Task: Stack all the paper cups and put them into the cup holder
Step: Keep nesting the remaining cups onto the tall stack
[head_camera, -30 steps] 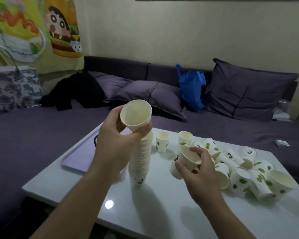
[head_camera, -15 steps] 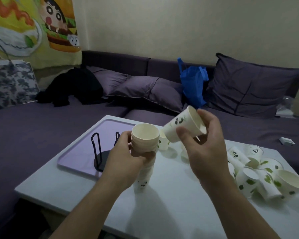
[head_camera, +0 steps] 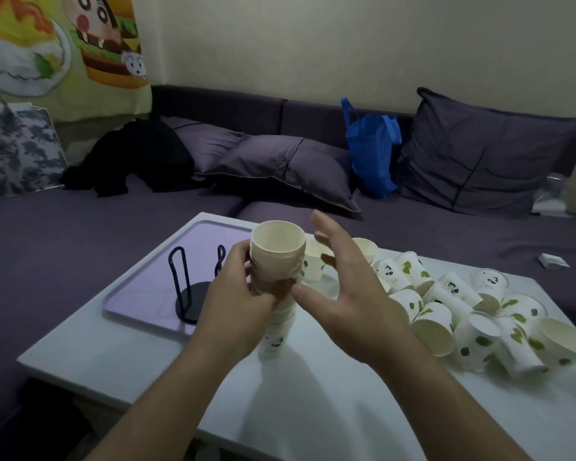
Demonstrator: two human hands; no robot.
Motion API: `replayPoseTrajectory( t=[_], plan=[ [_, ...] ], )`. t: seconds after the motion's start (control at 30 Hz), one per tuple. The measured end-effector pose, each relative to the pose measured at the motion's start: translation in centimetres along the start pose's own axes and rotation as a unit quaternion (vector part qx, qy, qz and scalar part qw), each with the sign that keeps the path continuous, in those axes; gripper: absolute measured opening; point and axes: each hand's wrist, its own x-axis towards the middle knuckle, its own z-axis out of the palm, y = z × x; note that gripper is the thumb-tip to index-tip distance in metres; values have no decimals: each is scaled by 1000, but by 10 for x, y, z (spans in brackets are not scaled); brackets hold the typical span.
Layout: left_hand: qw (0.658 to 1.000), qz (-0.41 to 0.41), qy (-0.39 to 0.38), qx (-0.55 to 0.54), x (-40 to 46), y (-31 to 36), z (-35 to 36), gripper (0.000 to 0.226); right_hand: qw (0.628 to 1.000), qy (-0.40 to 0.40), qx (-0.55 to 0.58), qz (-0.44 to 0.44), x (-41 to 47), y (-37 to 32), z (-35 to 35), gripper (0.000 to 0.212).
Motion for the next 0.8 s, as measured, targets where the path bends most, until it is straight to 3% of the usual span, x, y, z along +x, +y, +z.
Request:
replayPoseTrajectory(
  t=[0.13, 0.27, 0.43, 0.5, 0.6, 0.7, 0.8],
  plan=[
    [1000, -19, -3, 0, 1, 2, 6, 66, 993, -22, -101, 59, -14, 26, -3, 64],
    [998, -32, 40, 31, -9, -2, 13, 86, 949, -113, -282, 81, -32, 62, -10, 54],
    [991, 34, 117, 51, -42, 2, 21, 57, 910, -89, -366, 172, -35, 88, -21, 56],
    [992, 65, 86, 59, -57, 9, 29, 42, 898, -78, -379, 207, -36, 98, -27, 54],
    [991, 88, -19, 100, -74, 10, 44, 33, 887, -85, -386, 240, -38, 116, -33, 64],
    [980, 73, -109, 146, -84, 5, 57, 27, 880, -106, -390, 250, -39, 126, -38, 72],
    [976, 42, -138, 164, -85, 3, 66, 24, 883, -109, -391, 238, -38, 126, -42, 73]
  ],
)
